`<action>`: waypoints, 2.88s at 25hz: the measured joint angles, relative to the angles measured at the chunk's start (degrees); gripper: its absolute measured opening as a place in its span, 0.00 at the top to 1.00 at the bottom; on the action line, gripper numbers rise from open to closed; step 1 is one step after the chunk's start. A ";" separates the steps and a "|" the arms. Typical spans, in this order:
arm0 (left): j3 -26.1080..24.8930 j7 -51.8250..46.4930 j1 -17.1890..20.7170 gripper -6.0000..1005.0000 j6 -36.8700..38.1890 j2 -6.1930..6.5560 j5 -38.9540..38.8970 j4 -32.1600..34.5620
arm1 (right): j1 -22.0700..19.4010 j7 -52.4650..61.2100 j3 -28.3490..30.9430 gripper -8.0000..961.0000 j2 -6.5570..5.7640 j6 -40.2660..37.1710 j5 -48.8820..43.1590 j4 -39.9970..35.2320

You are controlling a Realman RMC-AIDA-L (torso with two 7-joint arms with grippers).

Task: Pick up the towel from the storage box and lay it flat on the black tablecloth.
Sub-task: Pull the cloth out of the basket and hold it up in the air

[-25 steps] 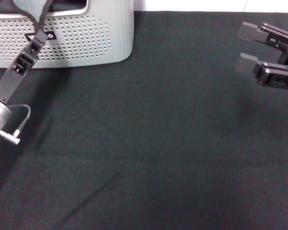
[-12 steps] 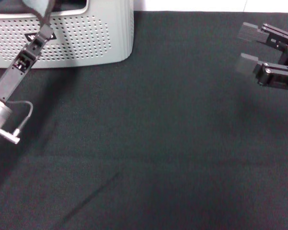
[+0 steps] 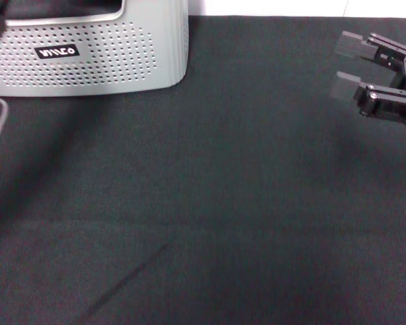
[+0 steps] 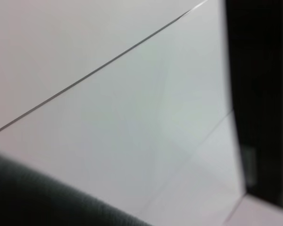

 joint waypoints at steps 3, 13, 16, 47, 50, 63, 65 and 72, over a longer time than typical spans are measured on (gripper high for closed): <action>0.16 -2.70 -0.10 0.98 5.35 -0.02 -5.00 0.18 | 0.08 -0.01 -0.15 0.09 0.04 0.08 -0.05 0.15; 9.41 -11.33 0.48 0.98 9.30 -0.44 -19.63 5.98 | 0.67 -0.03 -4.39 0.09 0.16 -3.60 -0.38 0.32; 15.59 -12.28 0.71 0.98 9.34 -0.25 -26.51 8.28 | 1.31 -0.31 -6.42 0.09 0.16 -5.28 -0.39 0.32; 27.77 -18.06 -0.40 0.98 9.10 -0.46 -47.47 18.79 | 6.99 -7.48 -22.02 0.09 0.40 -12.22 6.43 -0.10; 27.97 -17.94 -0.78 0.98 9.09 -0.48 -47.76 18.07 | 7.58 -9.67 -25.35 0.09 0.41 -13.32 8.94 -0.33; 29.01 -15.94 -3.01 0.98 9.10 -0.60 -47.36 11.96 | 12.23 -13.59 -33.79 0.09 0.40 -20.12 14.89 -0.37; 29.59 -15.16 -3.17 0.98 9.11 -0.60 -47.37 11.54 | 12.95 -13.69 -34.57 0.09 0.41 -21.12 15.55 -0.35; 30.27 -13.74 -3.57 0.98 9.10 -0.68 -47.61 10.79 | 14.81 -14.97 -38.77 0.09 0.41 -23.30 18.70 -0.67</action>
